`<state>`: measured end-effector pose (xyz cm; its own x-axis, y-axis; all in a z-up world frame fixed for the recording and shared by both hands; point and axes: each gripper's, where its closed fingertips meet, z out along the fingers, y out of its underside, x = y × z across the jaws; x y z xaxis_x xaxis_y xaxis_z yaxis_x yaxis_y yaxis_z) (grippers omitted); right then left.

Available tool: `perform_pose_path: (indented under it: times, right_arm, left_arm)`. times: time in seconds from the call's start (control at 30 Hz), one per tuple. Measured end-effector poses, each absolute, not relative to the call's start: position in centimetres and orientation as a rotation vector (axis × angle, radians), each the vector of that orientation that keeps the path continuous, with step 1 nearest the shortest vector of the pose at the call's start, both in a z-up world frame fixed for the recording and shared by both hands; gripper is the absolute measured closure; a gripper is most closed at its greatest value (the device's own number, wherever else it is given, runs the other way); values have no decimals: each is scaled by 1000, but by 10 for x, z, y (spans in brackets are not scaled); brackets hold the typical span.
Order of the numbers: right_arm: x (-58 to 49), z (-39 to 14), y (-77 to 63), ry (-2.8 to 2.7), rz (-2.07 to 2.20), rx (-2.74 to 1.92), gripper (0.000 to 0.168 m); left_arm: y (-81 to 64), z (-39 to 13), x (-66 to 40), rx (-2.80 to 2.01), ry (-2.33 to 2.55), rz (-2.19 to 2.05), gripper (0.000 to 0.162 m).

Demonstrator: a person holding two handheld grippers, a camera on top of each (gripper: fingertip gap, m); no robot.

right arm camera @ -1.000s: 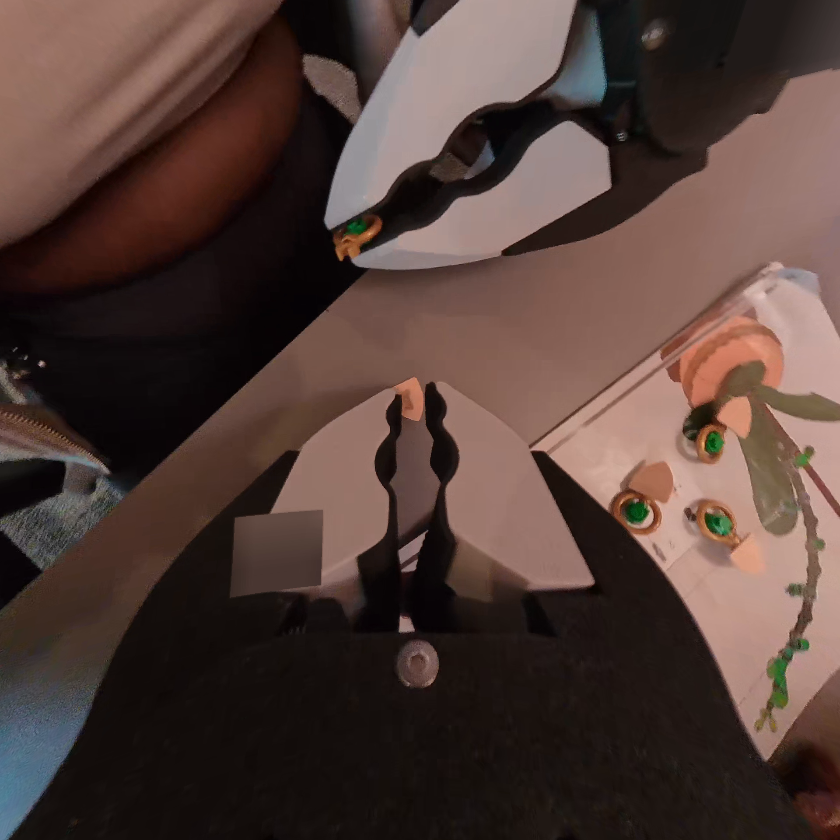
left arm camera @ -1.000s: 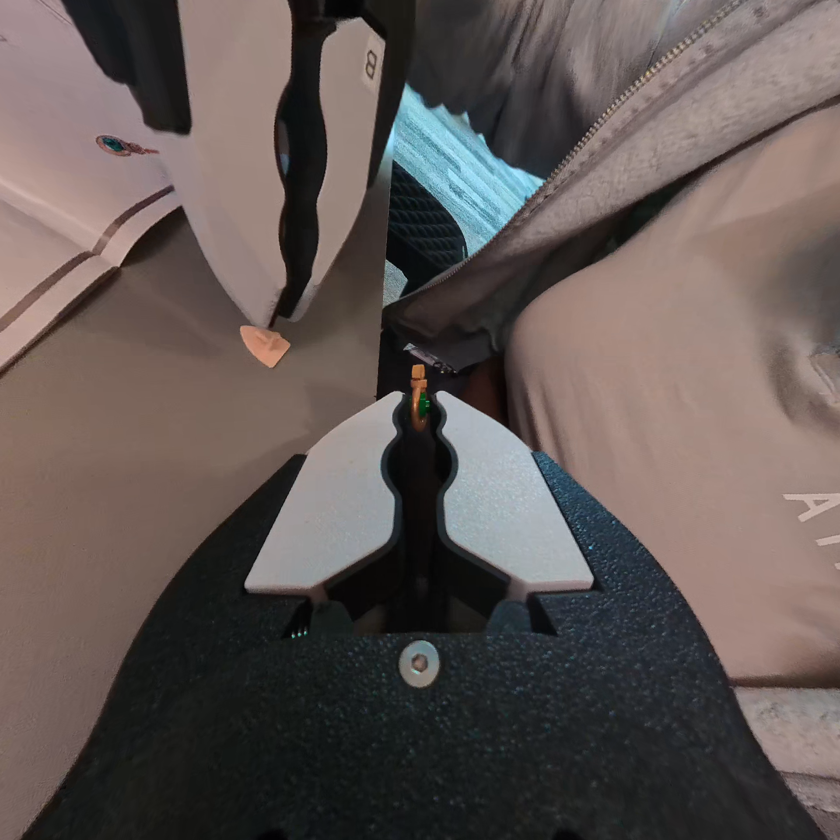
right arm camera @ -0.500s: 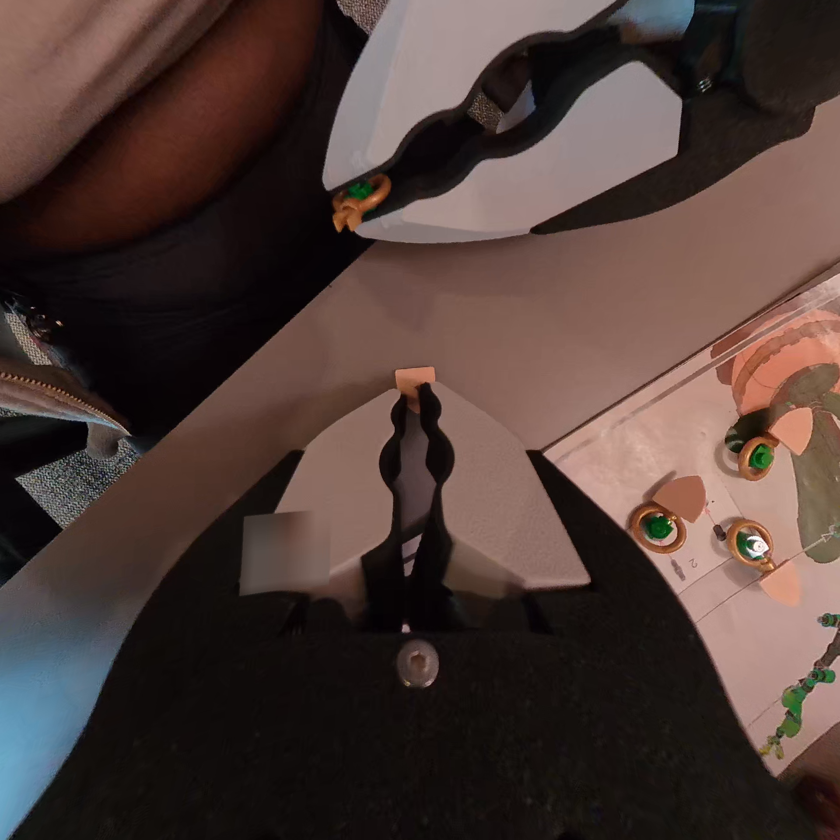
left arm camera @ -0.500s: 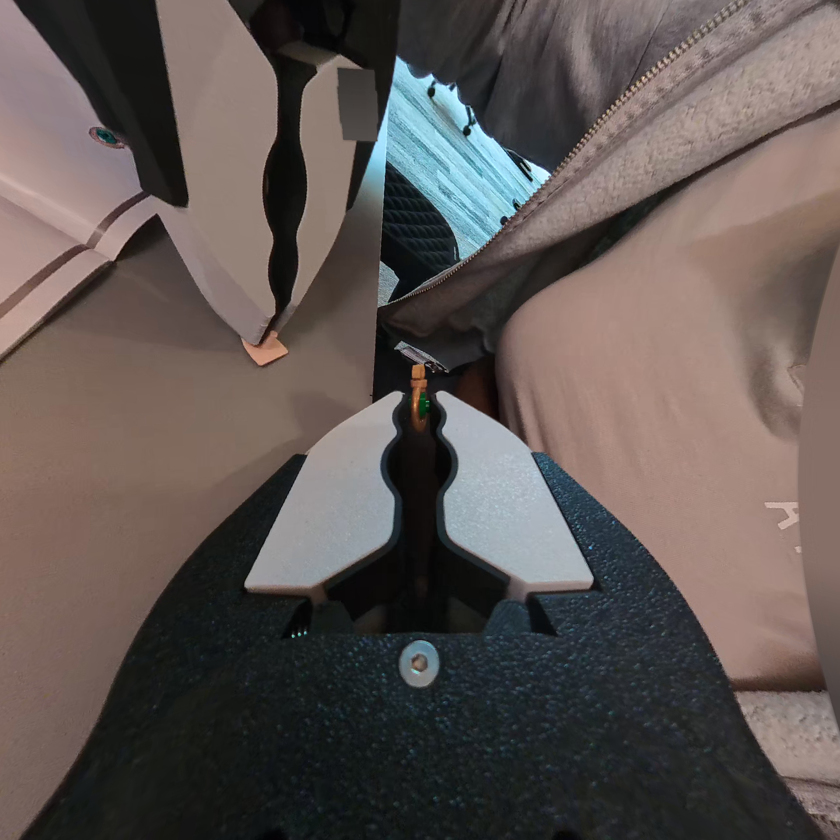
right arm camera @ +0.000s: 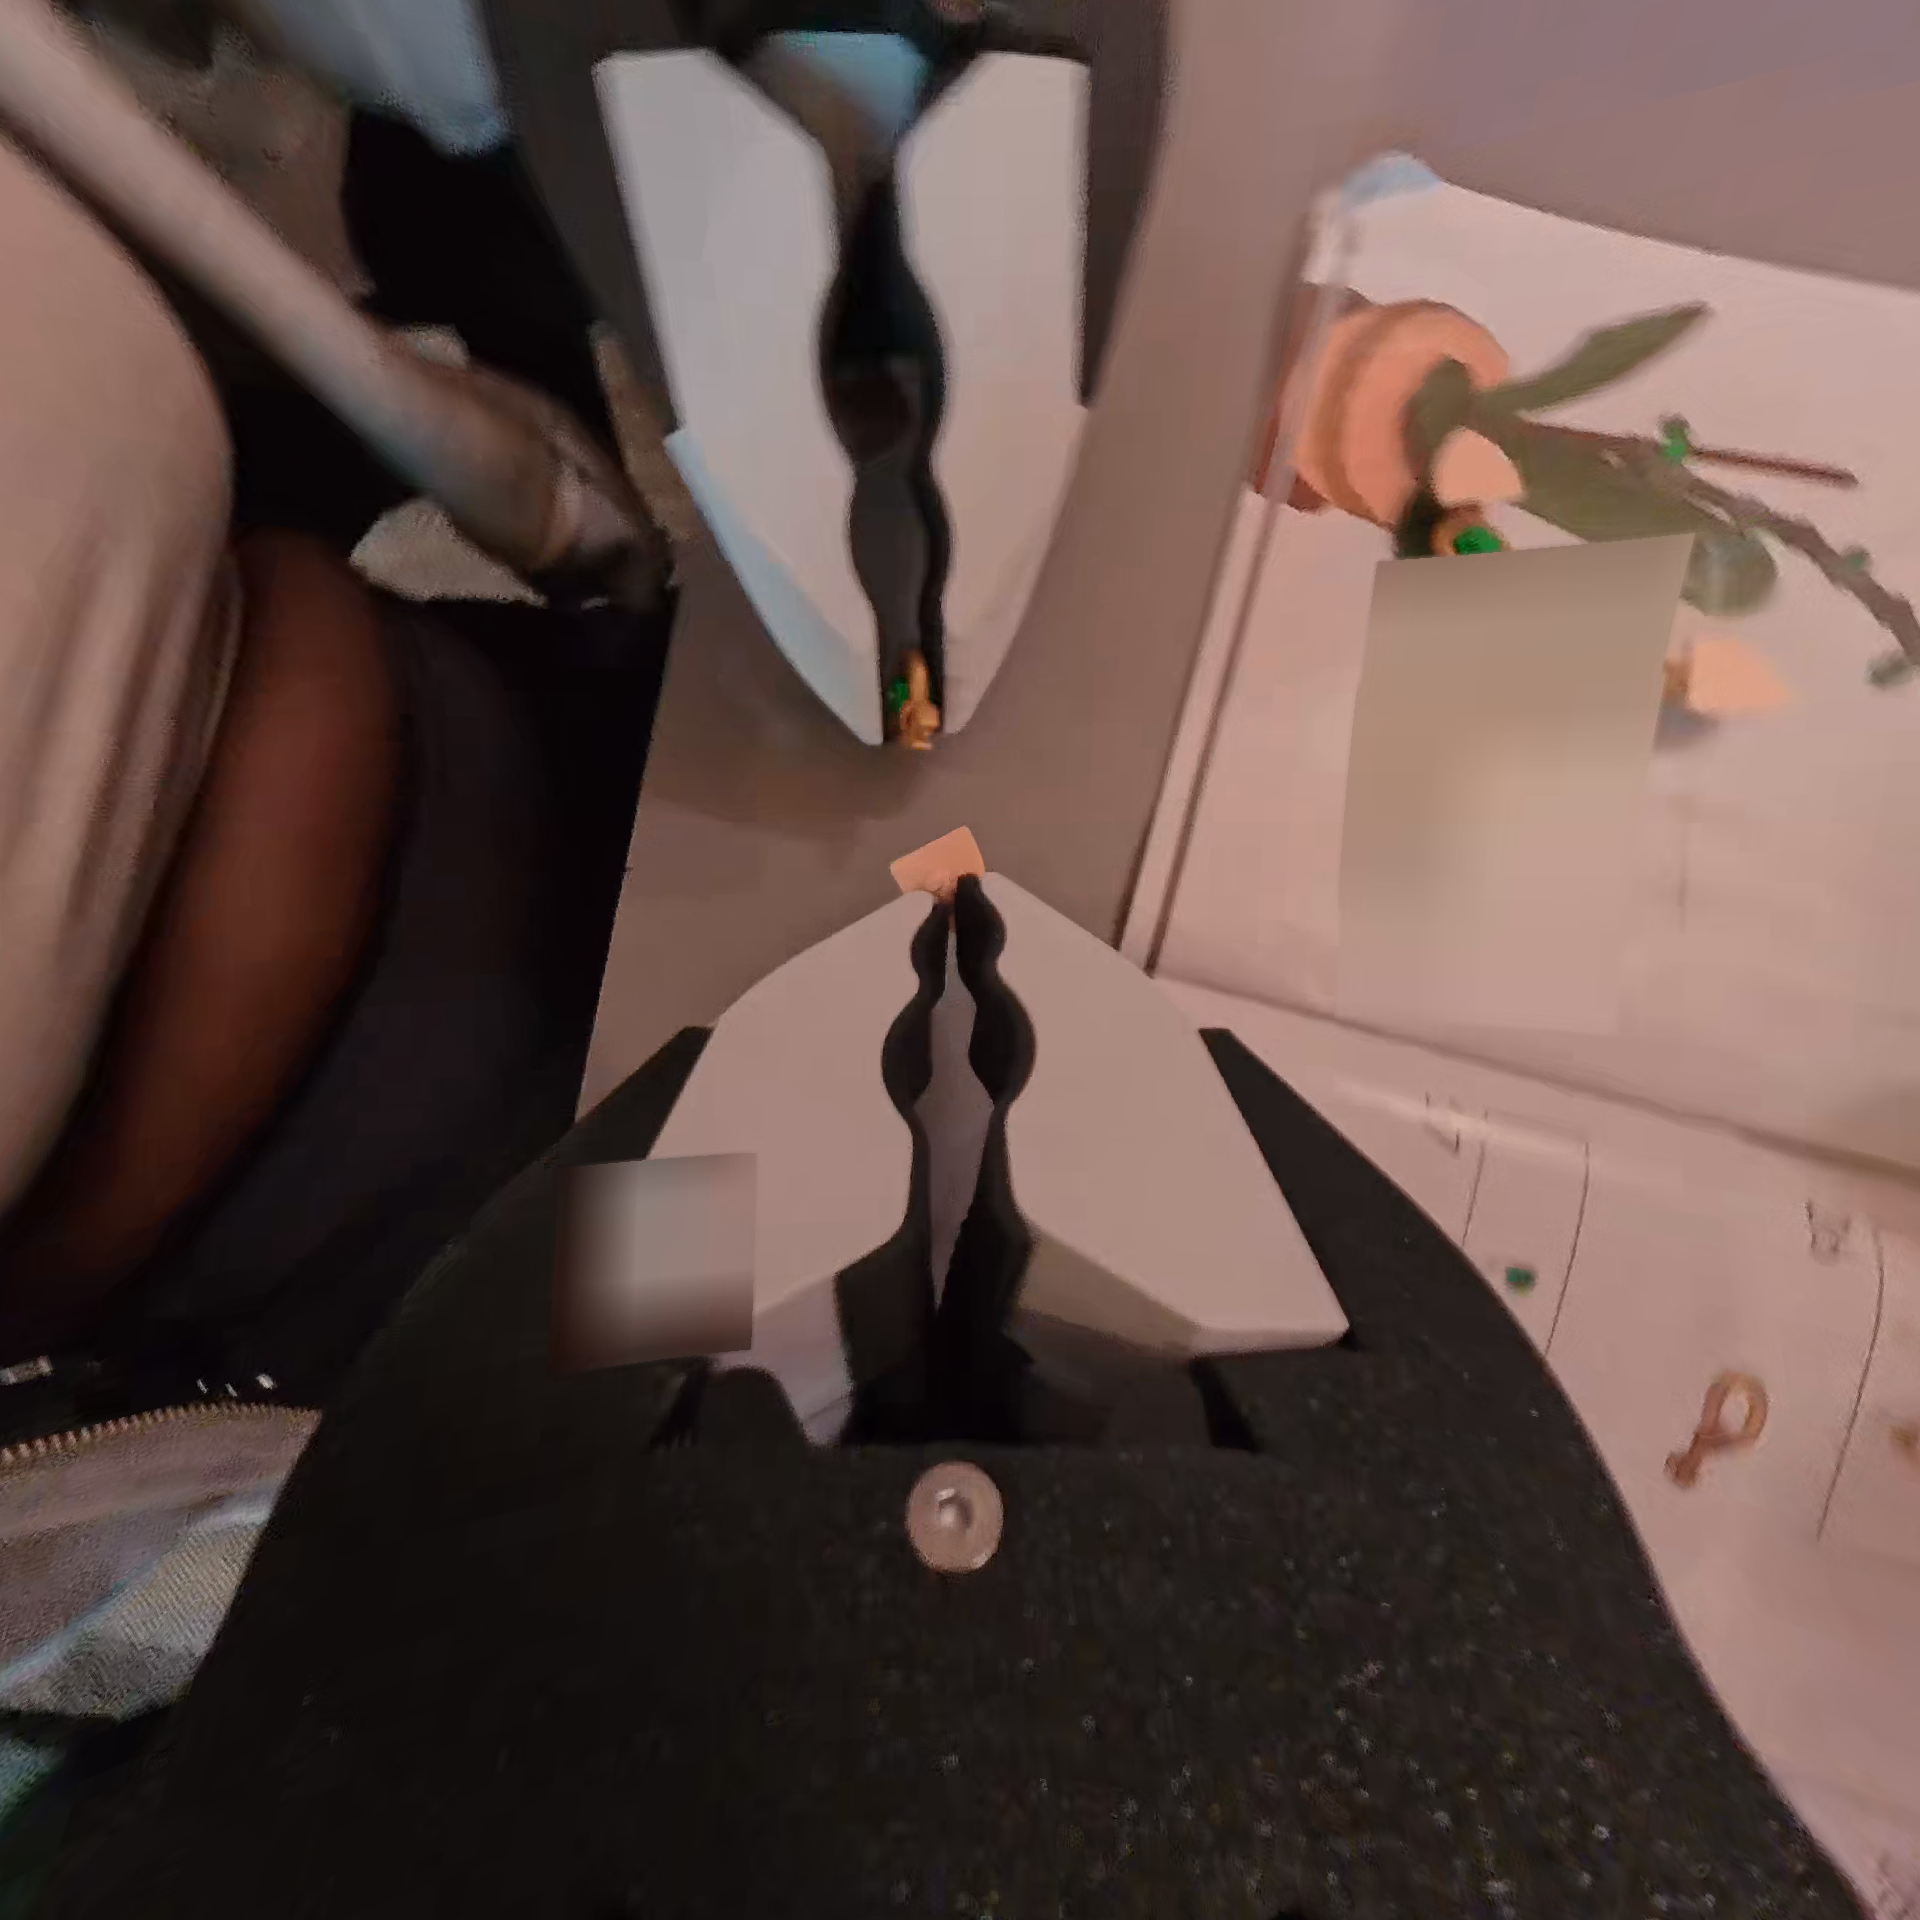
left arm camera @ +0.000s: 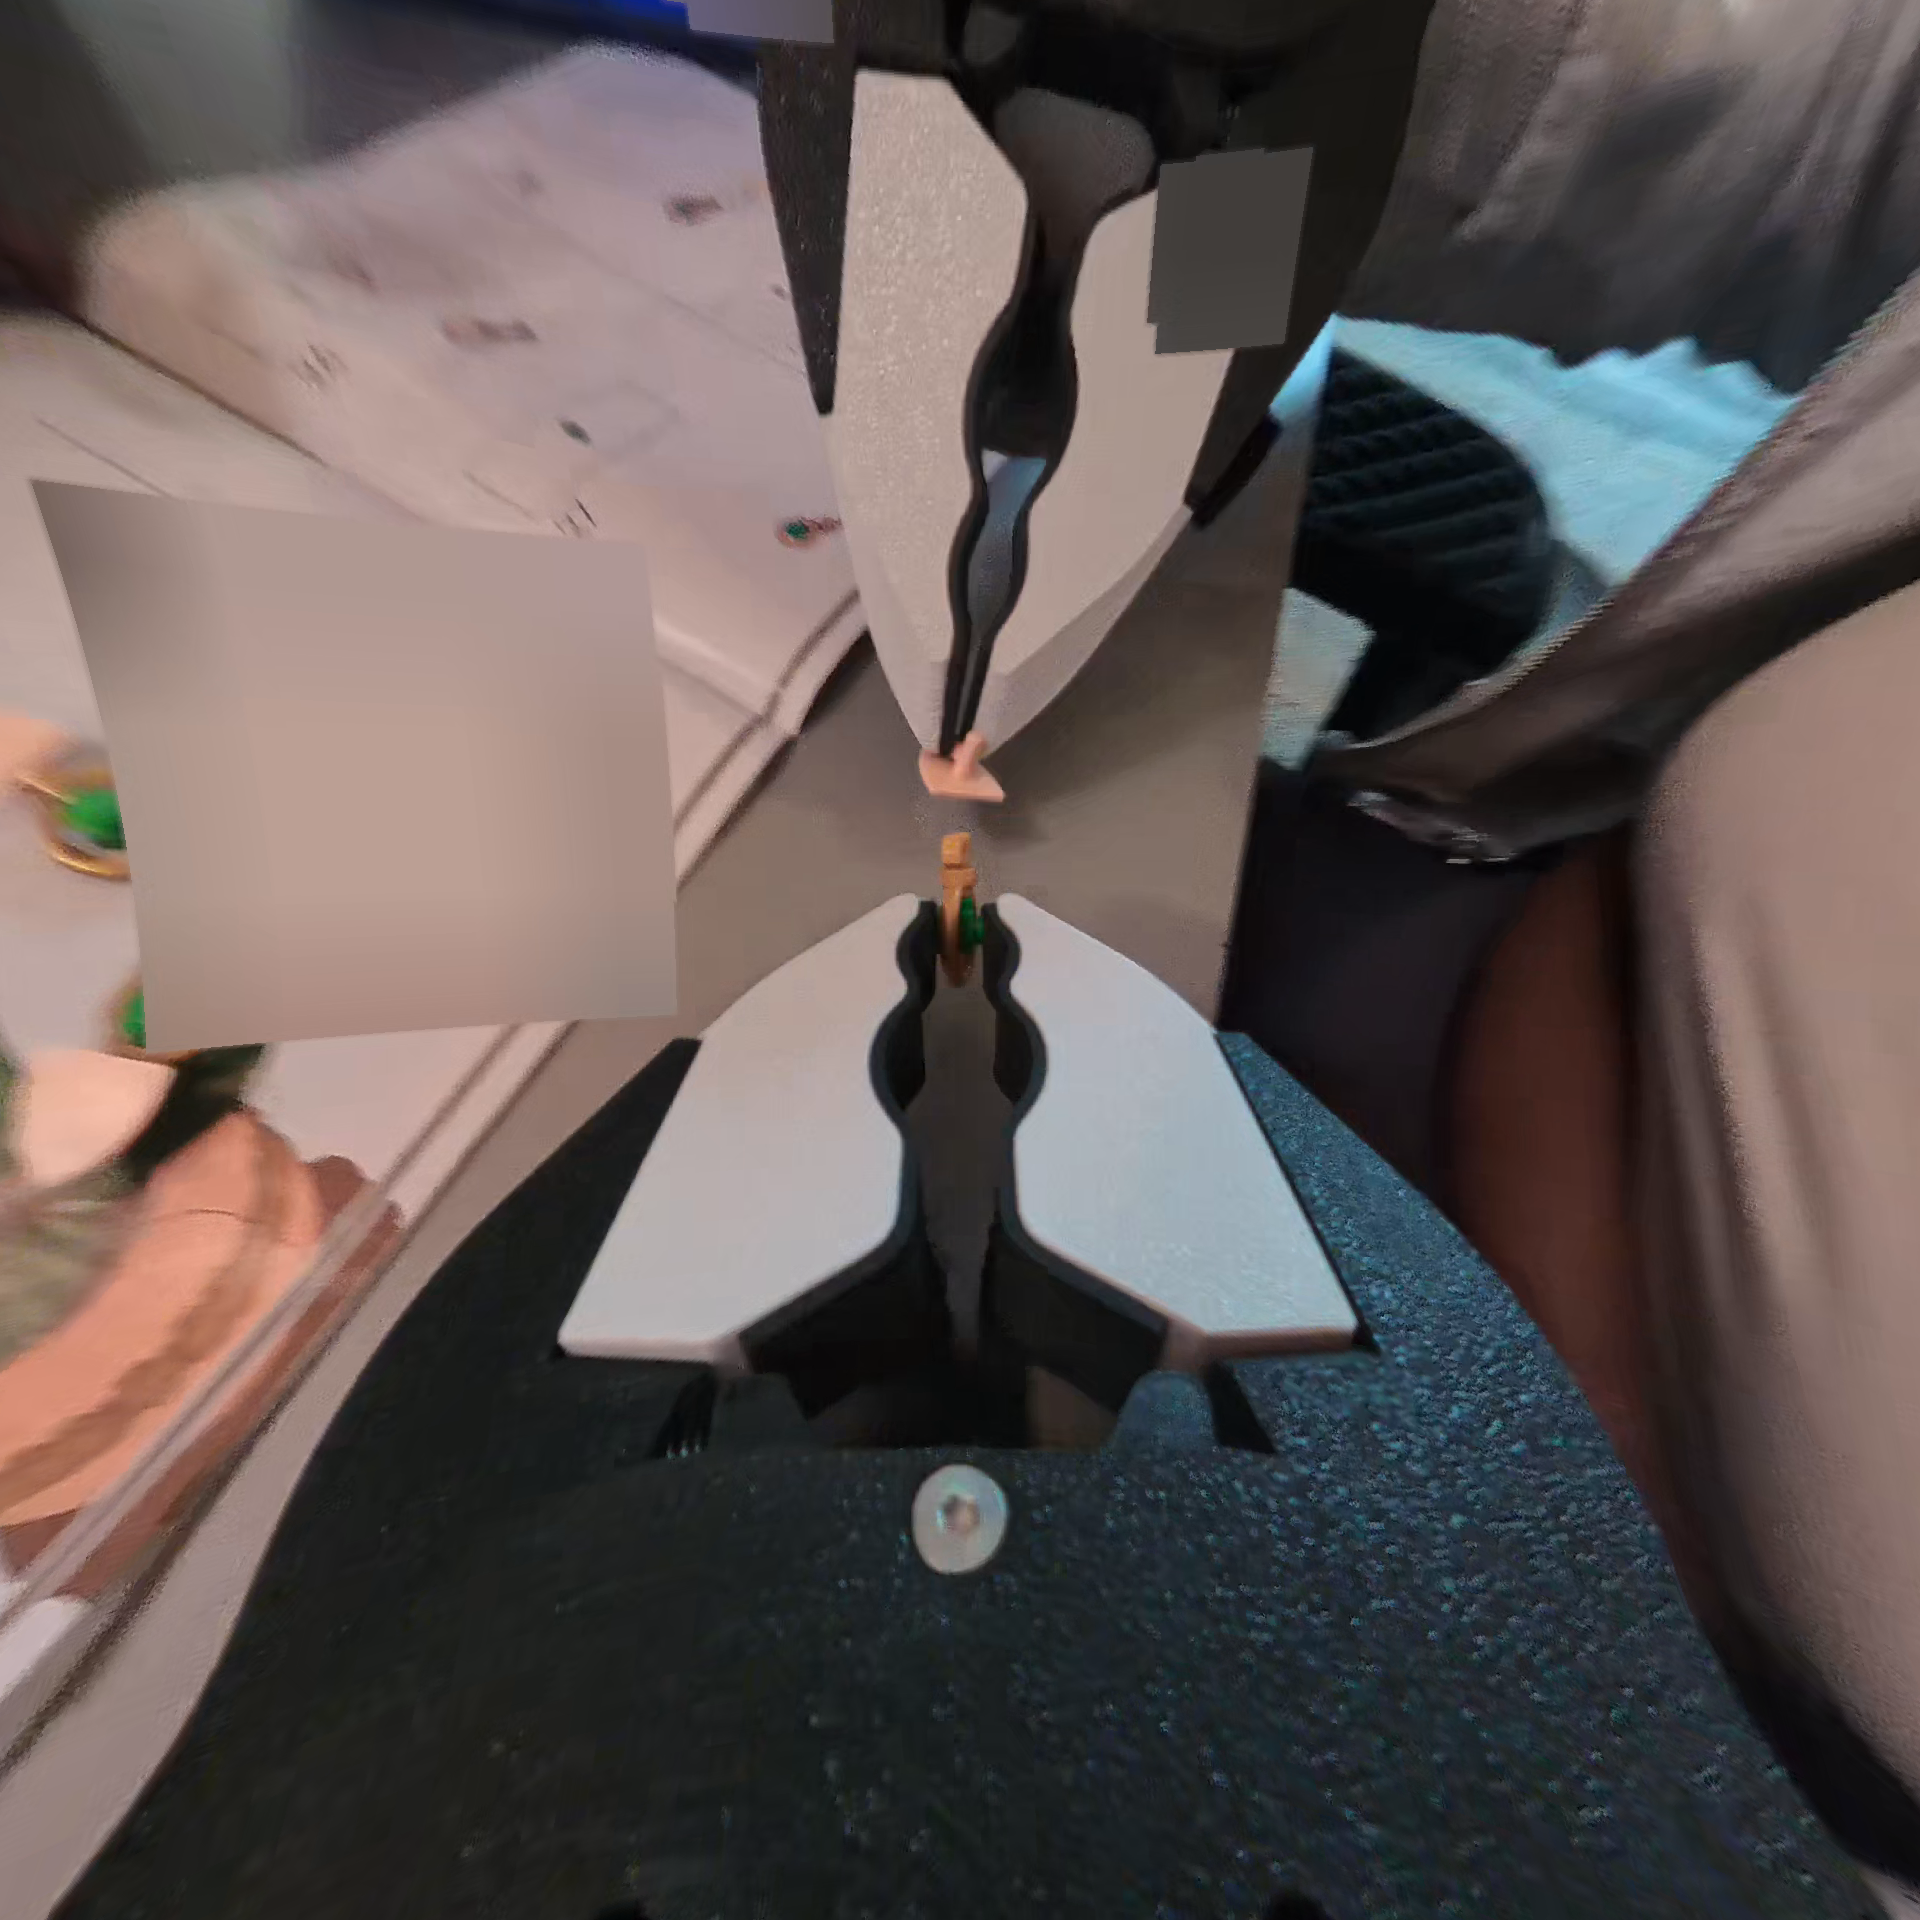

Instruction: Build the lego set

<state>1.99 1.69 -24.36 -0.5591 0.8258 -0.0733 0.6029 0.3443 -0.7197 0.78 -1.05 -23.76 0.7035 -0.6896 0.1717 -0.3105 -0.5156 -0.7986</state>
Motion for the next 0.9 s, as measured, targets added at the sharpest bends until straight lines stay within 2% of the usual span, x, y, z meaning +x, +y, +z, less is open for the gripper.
perform_pose_path:
  times: [0.17,0.33,0.43,0.6,0.9]
  right_arm:
    - [28,-251,17,-2228,1109,-1465,166]
    - [31,-257,9,-2413,1000,-1139,167]
    - [33,-259,-3,-2470,894,-881,167]
    - [29,-259,-6,-2434,765,-788,167]
    - [23,-255,1,-2355,654,-919,167]
  left_arm:
    - [-16,-246,18,-2177,823,-546,154]
    - [-52,-240,45,-2304,758,-1294,154]
    - [-49,-236,41,-2332,636,-1444,155]
    - [-43,-236,38,-2363,483,-1540,155]
    - [-29,-241,35,-2371,403,-1377,155]
